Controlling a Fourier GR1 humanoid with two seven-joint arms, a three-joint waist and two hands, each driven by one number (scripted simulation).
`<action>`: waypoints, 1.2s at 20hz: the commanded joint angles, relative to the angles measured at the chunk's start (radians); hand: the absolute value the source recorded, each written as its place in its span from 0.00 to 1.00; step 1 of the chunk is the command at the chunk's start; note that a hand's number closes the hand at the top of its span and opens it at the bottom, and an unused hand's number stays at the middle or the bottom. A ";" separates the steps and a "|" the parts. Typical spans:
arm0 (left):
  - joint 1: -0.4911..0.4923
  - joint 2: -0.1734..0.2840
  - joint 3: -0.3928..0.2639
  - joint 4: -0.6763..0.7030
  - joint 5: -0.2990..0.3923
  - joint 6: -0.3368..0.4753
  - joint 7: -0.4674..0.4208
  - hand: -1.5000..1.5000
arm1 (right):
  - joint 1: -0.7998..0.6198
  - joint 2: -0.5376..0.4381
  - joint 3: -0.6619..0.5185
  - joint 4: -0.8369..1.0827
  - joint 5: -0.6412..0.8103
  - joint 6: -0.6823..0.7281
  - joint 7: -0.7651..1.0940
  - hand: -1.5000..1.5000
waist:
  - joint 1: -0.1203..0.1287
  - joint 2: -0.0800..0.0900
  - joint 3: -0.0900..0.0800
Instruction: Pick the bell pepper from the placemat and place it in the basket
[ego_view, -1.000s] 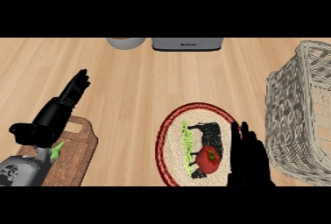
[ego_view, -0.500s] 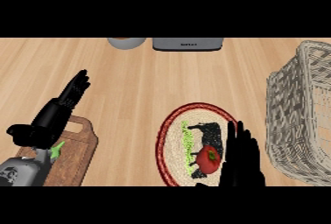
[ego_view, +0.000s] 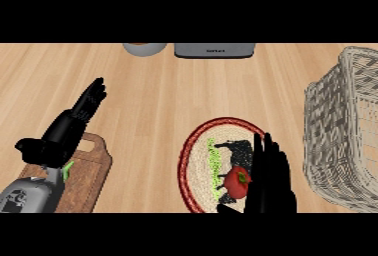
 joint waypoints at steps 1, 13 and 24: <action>0.025 -0.030 0.005 -0.002 -0.047 -0.001 -0.038 0.50 | 0.006 0.004 0.000 0.028 0.002 -0.038 0.064 0.00 | 0.000 0.000 0.000; 0.045 -0.029 0.050 -0.014 -0.043 -0.075 -0.029 0.50 | -0.125 0.004 -0.032 0.150 -0.063 0.022 0.165 0.00 | 0.004 0.000 0.000; -0.002 -0.097 0.053 0.009 -0.097 -0.051 -0.020 0.50 | -0.120 0.004 -0.168 0.343 -0.120 -0.078 0.038 0.00 | 0.000 0.002 0.000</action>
